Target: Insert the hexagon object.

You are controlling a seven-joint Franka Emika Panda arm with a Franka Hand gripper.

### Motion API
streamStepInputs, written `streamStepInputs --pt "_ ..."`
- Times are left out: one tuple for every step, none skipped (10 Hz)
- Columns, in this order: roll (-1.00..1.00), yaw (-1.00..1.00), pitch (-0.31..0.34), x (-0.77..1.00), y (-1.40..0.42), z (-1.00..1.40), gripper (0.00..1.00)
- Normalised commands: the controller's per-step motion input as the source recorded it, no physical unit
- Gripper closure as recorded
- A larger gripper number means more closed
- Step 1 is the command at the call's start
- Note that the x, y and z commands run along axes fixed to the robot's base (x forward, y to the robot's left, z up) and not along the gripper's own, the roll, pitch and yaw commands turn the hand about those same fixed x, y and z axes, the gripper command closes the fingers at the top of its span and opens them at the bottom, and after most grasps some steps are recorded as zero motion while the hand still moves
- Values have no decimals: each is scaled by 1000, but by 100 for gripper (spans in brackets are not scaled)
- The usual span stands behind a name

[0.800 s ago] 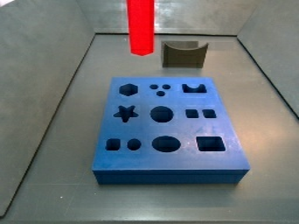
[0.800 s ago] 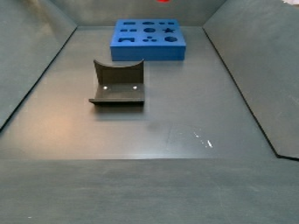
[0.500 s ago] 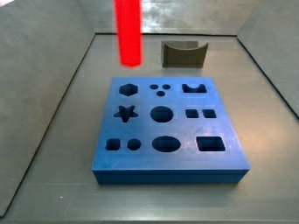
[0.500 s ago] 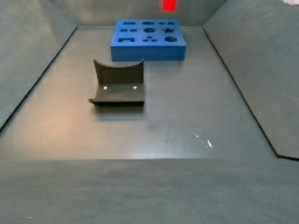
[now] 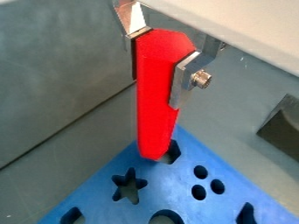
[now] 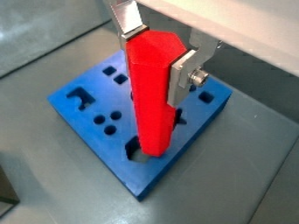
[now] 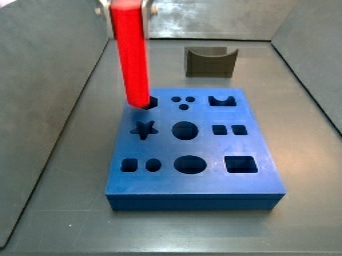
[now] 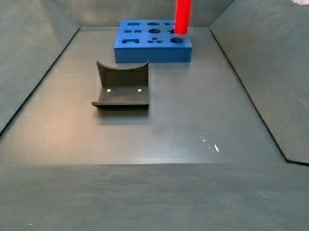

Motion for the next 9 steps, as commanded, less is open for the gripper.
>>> streamStepInputs --pt "13 0 0 40 200 -463 100" --pt "0 0 21 169 186 -374 100" --pt "0 0 0 377 60 -391 100" --pt "0 0 0 451 103 -506 100" --pt "0 0 3 386 149 -534 100" --pt "36 0 26 317 191 -523 100" --pt "76 0 26 251 160 -480 100" --pt "90 0 0 123 60 -520 100" --pt "80 0 -90 23 0 -780 100"
